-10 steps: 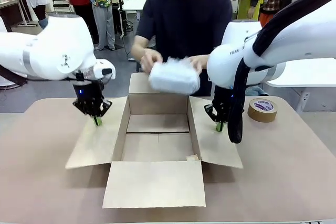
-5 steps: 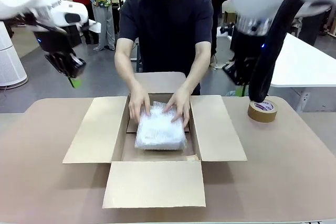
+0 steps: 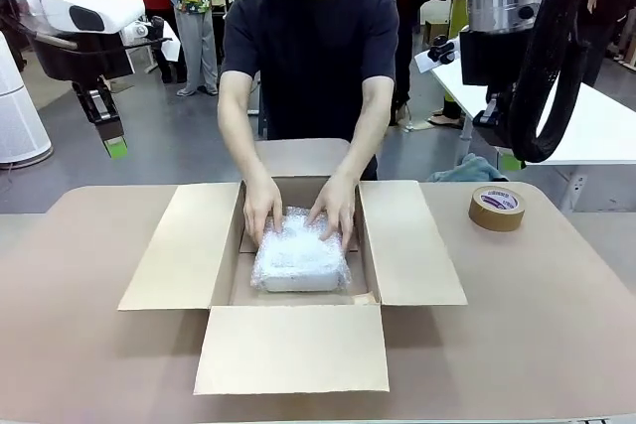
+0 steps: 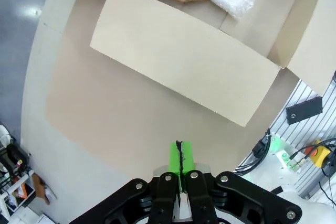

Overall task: Wrap the clocks to prevent damage.
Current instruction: Once the human has placed the objects inside and stepped back, release both hands from the side flaps of the Package Box.

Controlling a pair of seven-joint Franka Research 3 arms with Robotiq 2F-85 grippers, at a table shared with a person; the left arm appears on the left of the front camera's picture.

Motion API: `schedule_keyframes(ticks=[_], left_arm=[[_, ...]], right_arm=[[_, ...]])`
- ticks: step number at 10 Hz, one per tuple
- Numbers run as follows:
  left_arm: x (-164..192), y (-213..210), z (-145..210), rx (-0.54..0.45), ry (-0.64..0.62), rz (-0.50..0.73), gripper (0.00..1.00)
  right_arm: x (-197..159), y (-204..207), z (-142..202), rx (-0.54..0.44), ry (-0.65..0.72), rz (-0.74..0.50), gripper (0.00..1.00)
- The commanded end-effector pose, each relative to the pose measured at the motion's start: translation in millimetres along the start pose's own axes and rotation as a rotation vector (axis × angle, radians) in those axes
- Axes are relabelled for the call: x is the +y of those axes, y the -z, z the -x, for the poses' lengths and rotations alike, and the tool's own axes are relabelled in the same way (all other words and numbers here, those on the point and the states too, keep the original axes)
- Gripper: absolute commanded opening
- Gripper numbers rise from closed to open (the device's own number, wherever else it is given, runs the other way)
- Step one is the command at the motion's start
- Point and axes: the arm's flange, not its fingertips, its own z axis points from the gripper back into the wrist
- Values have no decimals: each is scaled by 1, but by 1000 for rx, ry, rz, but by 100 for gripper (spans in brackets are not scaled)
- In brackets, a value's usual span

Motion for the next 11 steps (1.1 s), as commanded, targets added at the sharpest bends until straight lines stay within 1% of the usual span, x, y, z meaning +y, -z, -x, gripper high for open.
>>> schedule_keyframes(ticks=[1,4,5,6,7,8,9,10,11], left_arm=[[4,3,-1,13,-72,30,0],[4,3,-1,13,-72,30,0],[4,3,-1,13,-72,30,0],[5,7,1,13,-56,17,0],[16,0,9,15,114,141,0],[31,-8,22,-33,296,226,0],[43,-17,33,-68,409,282,0],[51,-20,42,-89,447,299,0],[58,-22,49,-101,501,313,0]], right_arm=[[8,-3,3,-18,21,-47,1],[8,-3,3,-18,21,-47,1],[5,-3,1,-12,2,-21,1],[-4,-4,5,-70,-146,-56,1],[-14,-4,11,-132,-280,-66,1],[-23,-3,18,-188,-398,-82,1],[-30,-1,25,-218,-500,-68,1],[-39,2,30,-233,-565,-70,1],[-48,8,34,-223,-613,-102,1]])
